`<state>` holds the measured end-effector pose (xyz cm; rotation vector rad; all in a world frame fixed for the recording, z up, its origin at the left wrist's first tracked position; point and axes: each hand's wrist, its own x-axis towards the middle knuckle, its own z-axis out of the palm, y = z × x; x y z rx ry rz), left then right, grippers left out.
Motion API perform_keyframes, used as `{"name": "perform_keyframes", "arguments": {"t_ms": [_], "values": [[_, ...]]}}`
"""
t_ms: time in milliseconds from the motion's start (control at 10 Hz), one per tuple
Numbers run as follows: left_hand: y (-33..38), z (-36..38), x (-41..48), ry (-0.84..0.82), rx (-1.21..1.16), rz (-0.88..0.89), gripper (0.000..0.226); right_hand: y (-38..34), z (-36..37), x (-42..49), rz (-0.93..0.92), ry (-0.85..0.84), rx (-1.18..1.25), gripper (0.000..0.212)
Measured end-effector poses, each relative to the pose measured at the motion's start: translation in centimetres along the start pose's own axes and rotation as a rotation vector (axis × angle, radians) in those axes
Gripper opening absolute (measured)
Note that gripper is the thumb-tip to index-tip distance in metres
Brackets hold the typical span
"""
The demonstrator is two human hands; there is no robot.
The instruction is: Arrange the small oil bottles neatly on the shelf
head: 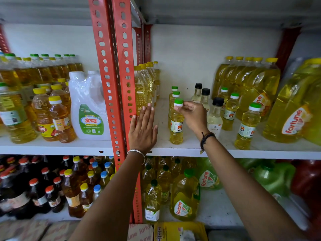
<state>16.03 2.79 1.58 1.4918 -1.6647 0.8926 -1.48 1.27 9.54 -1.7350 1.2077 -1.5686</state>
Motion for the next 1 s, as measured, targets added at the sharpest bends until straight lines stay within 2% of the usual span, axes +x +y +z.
{"name": "perform_keyframes", "arguments": {"t_ms": [600,800,900,1000], "values": [[0.0,0.1,-0.1,-0.001,0.007,0.015,0.059,-0.9,-0.4,-1.8,-0.021,0.028,-0.072,0.031],[0.2,-0.6,-0.1,-0.046,-0.018,-0.009,0.060,-1.1,-0.6,-2.6,-0.029,0.020,-0.128,0.037],[0.5,-1.1,-0.4,-0.004,-0.070,-0.036,0.059,-1.3,-1.2,-3.8,-0.074,0.029,-0.151,0.044],[1.9,-2.7,0.3,0.030,-0.150,-0.012,0.059,-1.8,-2.9,-4.7,-0.187,0.129,-0.151,0.048]]}}
